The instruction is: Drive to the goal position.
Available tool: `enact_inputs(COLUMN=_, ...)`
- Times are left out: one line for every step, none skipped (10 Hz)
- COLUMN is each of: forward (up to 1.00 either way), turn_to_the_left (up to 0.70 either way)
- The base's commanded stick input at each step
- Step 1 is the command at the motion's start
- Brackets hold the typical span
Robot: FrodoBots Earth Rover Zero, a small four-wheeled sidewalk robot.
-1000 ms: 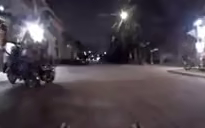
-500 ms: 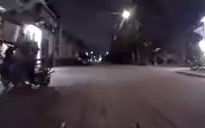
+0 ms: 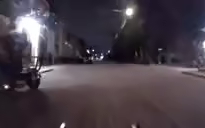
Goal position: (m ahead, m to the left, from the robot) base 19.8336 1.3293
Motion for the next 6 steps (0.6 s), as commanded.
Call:
enact_inputs(forward=1.0, turn_to_the_left=0.0)
enact_inputs(forward=1.0, turn_to_the_left=0.0)
enact_inputs(forward=1.0, turn_to_the_left=0.0)
enact_inputs(forward=1.0, turn_to_the_left=0.0)
enact_inputs(forward=1.0, turn_to_the_left=0.0)
enact_inputs(forward=1.0, turn_to_the_left=0.0)
